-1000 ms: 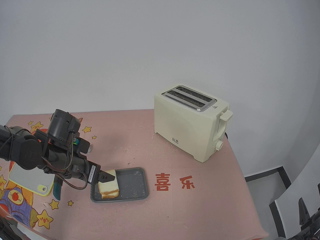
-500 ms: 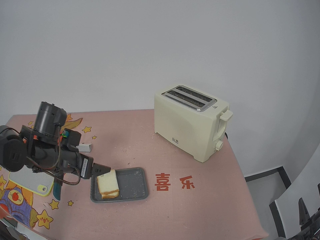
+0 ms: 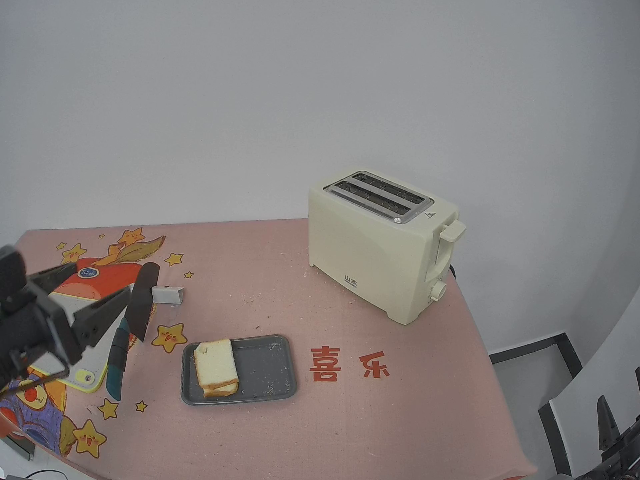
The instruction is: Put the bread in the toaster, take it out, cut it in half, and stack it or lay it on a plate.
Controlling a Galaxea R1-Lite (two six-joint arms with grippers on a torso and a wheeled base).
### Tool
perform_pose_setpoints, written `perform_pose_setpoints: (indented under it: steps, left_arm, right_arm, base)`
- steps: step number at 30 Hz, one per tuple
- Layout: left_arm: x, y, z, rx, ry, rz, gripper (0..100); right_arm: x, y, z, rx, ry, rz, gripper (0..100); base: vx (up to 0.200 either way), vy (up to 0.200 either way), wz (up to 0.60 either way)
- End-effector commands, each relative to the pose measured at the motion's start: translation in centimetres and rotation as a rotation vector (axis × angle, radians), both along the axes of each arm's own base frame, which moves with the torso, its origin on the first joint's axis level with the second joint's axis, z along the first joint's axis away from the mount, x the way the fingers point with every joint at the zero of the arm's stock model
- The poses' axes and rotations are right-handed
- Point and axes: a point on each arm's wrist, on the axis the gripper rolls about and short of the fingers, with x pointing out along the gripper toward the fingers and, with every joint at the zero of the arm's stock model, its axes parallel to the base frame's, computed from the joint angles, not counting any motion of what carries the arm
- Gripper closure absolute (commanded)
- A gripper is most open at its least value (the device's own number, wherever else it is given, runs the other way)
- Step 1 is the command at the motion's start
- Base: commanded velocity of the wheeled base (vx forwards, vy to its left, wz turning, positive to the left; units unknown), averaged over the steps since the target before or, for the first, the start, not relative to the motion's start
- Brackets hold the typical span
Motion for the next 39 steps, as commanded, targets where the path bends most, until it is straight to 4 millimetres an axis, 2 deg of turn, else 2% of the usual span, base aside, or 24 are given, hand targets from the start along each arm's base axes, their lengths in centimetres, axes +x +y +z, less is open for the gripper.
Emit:
perform_pose_setpoints:
  steps: [1,2,3,4,6,7,8,9,10,15,16,19,23,31,33,35,37,39]
  left_arm:
    - [-6.9,2.5,-4.6,-0.045,-0.156,0.084,0]
    - [-6.9,2.5,-4.6,-0.045,-0.156,0.084,0]
    - [-7.6,2.9,-6.4,-0.035,-0.147,0.141,0]
    - [-7.9,3.0,-7.2,-0.029,-0.141,0.156,0]
    - [-9.3,3.4,-11.4,0.006,-0.077,0.179,0]
    - [-10.0,3.6,-12.4,0.008,-0.047,0.169,0]
    - [-10.2,3.6,-12.6,0.011,-0.039,0.167,0]
    - [-11.4,3.9,-12.6,-0.025,-0.055,0.158,0]
    - [-11.7,4.0,-12.5,-0.053,-0.086,0.157,0]
    - [-11.1,3.9,-12.6,-0.158,-0.142,0.206,0]
    - [-11.1,4.1,-12.5,-0.164,-0.15,0.282,0]
    - [-11.1,4.4,-12.6,-0.147,-0.161,0.467,0]
    - [-11.1,4.3,-12.6,-0.128,-0.162,0.487,0]
    - [-11.6,4.0,-12.6,-0.061,-0.203,0.65,0]
    - [-11.7,3.9,-12.7,-0.03,-0.221,0.602,0]
    - [-11.9,3.7,-12.7,-0.048,-0.245,0.482,0]
    - [-11.8,3.3,-12.9,-0.093,-0.215,0.329,0]
    - [-11.8,3.2,-13.2,-0.067,-0.185,0.281,0]
  right_arm:
    - [0.1,0.0,-0.5,0.0,0.012,0.0,0]
    - [0.1,0.0,-0.5,0.0,0.012,0.0,0]
    - [0.1,0.0,-0.5,-0.002,0.012,0.0,0]
    - [0.1,0.0,-0.5,-0.002,0.012,0.0,0]
    - [0.1,0.0,-0.5,-0.002,0.012,-0.001,0]
    - [0.1,0.0,-0.5,0.0,0.012,0.0,0]
    - [0.1,0.0,-0.5,-0.002,0.012,0.0,0]
    - [0.1,0.0,-0.5,0.0,0.012,0.0,0]
    - [0.1,0.0,-0.5,0.0,0.012,0.0,0]
    - [0.1,0.0,-0.5,0.0,0.012,0.0,0]
    - [0.1,0.0,-0.5,0.0,0.012,0.0,0]
    - [0.1,0.0,-0.5,0.0,0.012,0.0,0]
    - [0.1,0.0,-0.5,0.0,0.012,0.0,0]
    - [0.1,0.0,-0.5,0.0,0.012,0.0,0]
    - [0.1,0.0,-0.5,0.0,0.012,0.0,0]
    - [0.1,0.0,-0.5,0.0,0.012,0.0,0]
    - [0.1,0.0,-0.5,0.0,0.012,0.0,0]
    - [0.1,0.0,-0.5,0.0,0.012,0.0,0]
  base:
    - [0.0,0.0,0.0]
    - [0.0,0.0,0.0]
    - [0.0,0.0,0.0]
    - [0.0,0.0,0.0]
    - [0.0,0.0,0.0]
    - [0.0,0.0,0.0]
    - [0.0,0.0,0.0]
    - [0.0,0.0,0.0]
    - [0.0,0.0,0.0]
    - [0.0,0.0,0.0]
    - [0.0,0.0,0.0]
    - [0.0,0.0,0.0]
    - [0.0,0.0,0.0]
    - [0.0,0.0,0.0]
    - [0.0,0.0,0.0]
    - [0.0,0.0,0.0]
    - [0.0,0.0,0.0]
    - [0.0,0.0,0.0]
